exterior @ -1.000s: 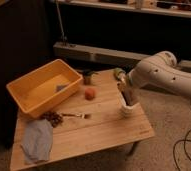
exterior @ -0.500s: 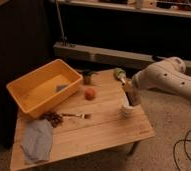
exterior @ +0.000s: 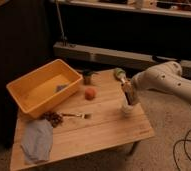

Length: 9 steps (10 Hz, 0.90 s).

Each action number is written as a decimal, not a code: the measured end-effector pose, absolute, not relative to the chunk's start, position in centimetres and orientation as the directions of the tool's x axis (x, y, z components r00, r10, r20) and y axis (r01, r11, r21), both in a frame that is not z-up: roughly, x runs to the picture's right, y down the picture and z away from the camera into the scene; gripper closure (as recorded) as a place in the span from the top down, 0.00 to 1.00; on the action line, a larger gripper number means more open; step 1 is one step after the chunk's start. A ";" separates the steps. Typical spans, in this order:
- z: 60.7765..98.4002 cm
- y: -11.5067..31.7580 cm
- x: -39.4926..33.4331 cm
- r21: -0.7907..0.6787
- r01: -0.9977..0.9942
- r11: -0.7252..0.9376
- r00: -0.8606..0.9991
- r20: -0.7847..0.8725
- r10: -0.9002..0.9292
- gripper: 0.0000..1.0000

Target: Place eraser in paper cup

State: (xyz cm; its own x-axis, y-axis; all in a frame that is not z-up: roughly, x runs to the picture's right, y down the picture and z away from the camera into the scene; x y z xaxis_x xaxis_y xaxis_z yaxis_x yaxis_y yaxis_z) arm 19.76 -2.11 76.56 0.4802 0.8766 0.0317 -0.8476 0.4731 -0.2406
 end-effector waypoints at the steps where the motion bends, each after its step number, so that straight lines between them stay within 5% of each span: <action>1: 77.1 -1.9 20.3 -0.246 -0.847 0.470 0.476 0.039 0.878 0.00; 9: 79.7 -2.4 18.6 -0.306 -0.810 0.500 0.506 0.068 0.860 0.00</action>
State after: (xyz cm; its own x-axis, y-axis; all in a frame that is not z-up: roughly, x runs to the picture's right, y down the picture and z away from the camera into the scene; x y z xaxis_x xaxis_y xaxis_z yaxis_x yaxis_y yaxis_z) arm 18.64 -2.41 79.72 0.5056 0.8601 0.0679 -0.8100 0.5003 -0.3059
